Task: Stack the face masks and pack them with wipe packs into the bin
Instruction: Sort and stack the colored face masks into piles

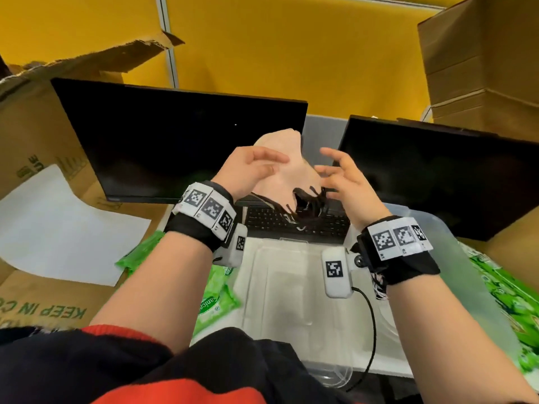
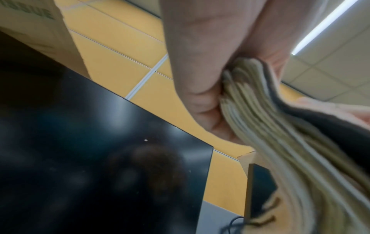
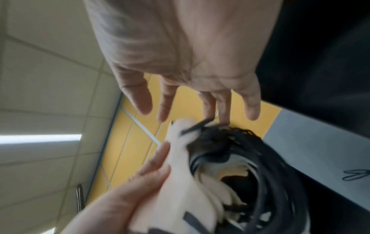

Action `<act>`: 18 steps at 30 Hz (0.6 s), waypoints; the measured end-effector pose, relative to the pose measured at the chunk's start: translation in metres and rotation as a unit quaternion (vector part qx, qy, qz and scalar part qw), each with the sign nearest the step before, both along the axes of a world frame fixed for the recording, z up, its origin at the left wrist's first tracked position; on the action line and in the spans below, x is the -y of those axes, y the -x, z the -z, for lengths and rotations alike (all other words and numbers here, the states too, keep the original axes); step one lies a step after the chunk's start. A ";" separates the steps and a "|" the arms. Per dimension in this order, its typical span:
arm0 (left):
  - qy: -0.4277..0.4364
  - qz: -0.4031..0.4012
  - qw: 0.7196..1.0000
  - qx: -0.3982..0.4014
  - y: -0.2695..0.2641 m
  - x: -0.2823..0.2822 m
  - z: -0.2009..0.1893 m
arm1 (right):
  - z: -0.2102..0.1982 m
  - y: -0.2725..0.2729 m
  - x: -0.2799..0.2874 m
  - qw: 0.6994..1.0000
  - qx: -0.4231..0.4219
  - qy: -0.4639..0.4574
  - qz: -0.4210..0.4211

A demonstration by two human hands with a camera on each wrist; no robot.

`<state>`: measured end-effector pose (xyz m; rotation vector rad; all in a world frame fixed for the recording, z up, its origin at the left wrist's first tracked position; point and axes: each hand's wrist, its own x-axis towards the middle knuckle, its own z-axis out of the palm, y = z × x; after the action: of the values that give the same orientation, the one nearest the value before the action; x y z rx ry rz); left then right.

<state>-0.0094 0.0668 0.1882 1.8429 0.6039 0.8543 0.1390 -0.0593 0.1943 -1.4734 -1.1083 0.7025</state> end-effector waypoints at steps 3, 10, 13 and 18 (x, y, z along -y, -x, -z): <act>-0.038 0.056 0.997 -0.036 -0.004 -0.005 -0.003 | -0.005 0.007 -0.006 0.998 0.009 -0.024 -0.060; -0.054 0.142 0.987 -0.060 -0.020 -0.010 -0.008 | -0.002 -0.010 -0.009 0.982 0.152 0.042 -0.107; -0.046 0.126 0.990 -0.040 -0.030 -0.001 -0.012 | -0.010 -0.031 -0.002 0.979 0.182 0.049 -0.080; -0.065 0.040 0.994 -0.081 -0.016 0.018 0.009 | -0.015 -0.096 0.031 0.980 0.188 0.046 0.044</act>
<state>0.0065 0.0487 0.1789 2.0551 0.5817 0.7089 0.2349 -0.0901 0.2098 -1.7718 -1.2970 0.4263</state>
